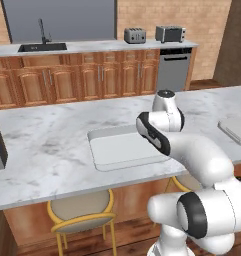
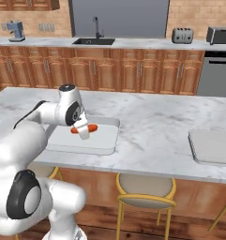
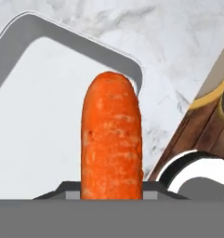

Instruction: Place the cold items (carrot and mushroom) from the fridge in one tupperware on the dining counter. Place the warm items (kebab skewer and hot dog) in the stove area in another tupperware.

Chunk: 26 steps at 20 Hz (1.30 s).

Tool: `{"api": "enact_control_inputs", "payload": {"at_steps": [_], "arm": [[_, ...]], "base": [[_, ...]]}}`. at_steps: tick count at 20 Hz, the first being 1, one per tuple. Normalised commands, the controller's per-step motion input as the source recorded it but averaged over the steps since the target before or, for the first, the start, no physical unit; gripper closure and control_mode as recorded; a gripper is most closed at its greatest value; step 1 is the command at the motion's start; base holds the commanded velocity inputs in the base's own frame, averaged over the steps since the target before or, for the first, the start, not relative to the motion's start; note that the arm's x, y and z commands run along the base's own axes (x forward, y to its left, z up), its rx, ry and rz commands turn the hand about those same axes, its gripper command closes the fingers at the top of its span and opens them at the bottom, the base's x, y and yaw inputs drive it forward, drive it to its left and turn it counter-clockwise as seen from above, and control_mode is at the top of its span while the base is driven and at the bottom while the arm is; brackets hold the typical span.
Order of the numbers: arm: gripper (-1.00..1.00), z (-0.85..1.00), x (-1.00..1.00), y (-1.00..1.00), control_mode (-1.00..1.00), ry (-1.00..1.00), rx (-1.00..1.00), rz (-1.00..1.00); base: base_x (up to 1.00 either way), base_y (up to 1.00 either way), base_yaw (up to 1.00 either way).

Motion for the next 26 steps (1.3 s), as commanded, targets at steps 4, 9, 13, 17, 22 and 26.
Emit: {"api": "enact_control_inputs", "payload": {"at_steps": [4, 9, 13, 17, 22, 26], "arm": [[1.00, -0.36, 0.53, 0.00, -1.00, -0.01, 0.00, 0.00], [1.00, -0.64, 0.65, -0.04, -1.00, 0.00, 0.00, 0.00], [1.00, -0.74, 0.59, -0.06, -1.00, 0.00, 0.02, 0.00], [1.00, -0.37, 0.46, 0.00, -1.00, 0.01, 0.02, 0.00], [1.00, 0.00, 0.42, 0.00, -1.00, 0.11, 0.00, 0.00], [1.00, -0.03, 0.23, 0.00, -1.00, 0.17, 0.00, 0.00]], "base": [[0.00, 0.00, 0.00], [0.00, 0.00, 0.00], [0.00, 0.00, 0.00], [0.00, 0.00, 0.00], [0.00, 0.00, 0.00], [0.00, 0.00, 0.00]]}}
